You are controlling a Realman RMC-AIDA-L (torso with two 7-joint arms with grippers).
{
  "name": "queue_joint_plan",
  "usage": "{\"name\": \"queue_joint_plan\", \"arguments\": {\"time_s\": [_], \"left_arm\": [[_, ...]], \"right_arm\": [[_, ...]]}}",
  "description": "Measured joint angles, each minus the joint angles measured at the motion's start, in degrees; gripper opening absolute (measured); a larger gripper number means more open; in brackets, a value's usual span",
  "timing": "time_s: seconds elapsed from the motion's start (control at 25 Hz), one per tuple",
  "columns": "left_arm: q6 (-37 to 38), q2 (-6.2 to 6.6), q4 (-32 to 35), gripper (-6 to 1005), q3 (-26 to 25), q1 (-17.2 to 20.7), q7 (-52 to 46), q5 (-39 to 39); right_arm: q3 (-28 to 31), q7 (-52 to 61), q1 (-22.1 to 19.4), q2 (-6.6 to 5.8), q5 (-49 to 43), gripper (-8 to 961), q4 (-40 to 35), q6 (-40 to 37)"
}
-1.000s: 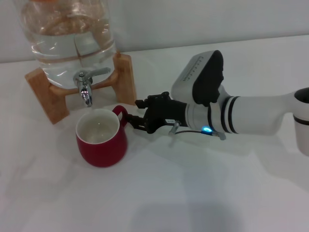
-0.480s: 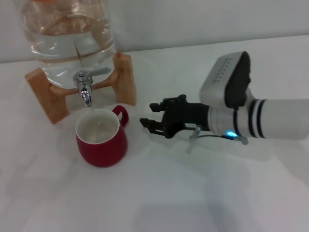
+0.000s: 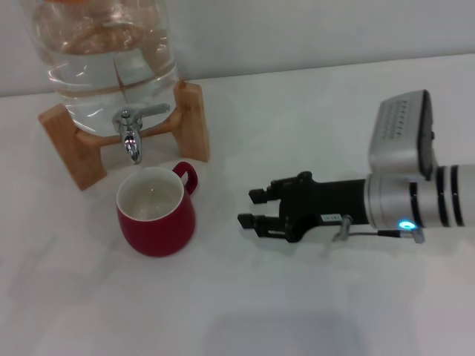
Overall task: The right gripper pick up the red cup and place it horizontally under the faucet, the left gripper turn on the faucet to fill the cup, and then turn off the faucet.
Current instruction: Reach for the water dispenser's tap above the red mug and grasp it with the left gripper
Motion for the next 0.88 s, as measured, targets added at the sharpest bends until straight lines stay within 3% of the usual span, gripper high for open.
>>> {"name": "queue_joint_plan", "arguments": {"time_s": [0.16,0.44,0.88], "left_arm": [[0.1,0.06,-0.1,892,0.0,-0.1,0.0,0.0],[0.2,0.07,-0.3,892,0.0,-0.7,0.0,0.0],[0.2,0.07,-0.3,892,0.0,-0.8,0.1,0.0]], "right_arm": [[1.4,0.6,-0.6,0.27,-0.9,454,0.0,6.8],[-1.5,0.0,0.2,3.68,-3.1,455,0.0,8.0],[-13.6,-1.5,3.9,4.03,4.8,455,0.6,-2.6]]}}
